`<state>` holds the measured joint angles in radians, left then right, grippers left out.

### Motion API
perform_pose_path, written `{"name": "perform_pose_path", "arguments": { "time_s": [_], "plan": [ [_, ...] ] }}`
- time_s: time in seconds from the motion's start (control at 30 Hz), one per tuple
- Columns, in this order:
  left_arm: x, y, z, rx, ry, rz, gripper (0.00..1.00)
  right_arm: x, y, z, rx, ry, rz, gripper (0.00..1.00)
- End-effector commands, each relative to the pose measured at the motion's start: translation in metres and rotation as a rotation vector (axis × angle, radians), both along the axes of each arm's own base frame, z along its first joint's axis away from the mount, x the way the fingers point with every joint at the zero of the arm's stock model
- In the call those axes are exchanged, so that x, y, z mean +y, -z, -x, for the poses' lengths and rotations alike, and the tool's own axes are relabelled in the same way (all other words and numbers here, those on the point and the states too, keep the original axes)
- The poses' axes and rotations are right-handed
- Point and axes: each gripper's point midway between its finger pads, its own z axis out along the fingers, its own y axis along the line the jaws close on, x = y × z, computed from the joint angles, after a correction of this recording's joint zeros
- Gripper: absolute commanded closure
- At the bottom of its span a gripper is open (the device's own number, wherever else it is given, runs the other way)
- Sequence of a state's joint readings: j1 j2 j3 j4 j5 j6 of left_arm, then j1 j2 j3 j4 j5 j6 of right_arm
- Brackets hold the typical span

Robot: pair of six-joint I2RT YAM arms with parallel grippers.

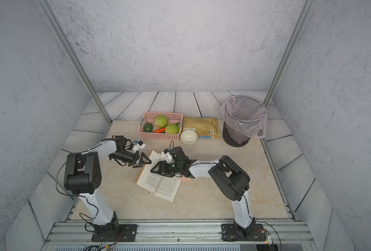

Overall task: Peel off the used sticky note
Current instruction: Turn the page of the book at the center of the board.

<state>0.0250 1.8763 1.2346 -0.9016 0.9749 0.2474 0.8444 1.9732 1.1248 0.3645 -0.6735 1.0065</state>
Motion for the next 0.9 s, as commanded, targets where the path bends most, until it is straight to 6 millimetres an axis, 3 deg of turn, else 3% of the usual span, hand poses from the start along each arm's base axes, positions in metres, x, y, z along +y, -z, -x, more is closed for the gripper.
{"name": "perform_pose_path", "arguments": {
  "time_s": [0.0,0.87],
  "plan": [
    [-0.002,0.001,0.007,0.005,0.02,-0.002,0.35,0.007,0.004,0.002,0.005,-0.008,0.002,0.31],
    [-0.009,0.022,0.01,0.038,0.054,-0.078,0.24,0.009,0.001,0.002,0.001,-0.017,0.001,0.32]
  ]
}}
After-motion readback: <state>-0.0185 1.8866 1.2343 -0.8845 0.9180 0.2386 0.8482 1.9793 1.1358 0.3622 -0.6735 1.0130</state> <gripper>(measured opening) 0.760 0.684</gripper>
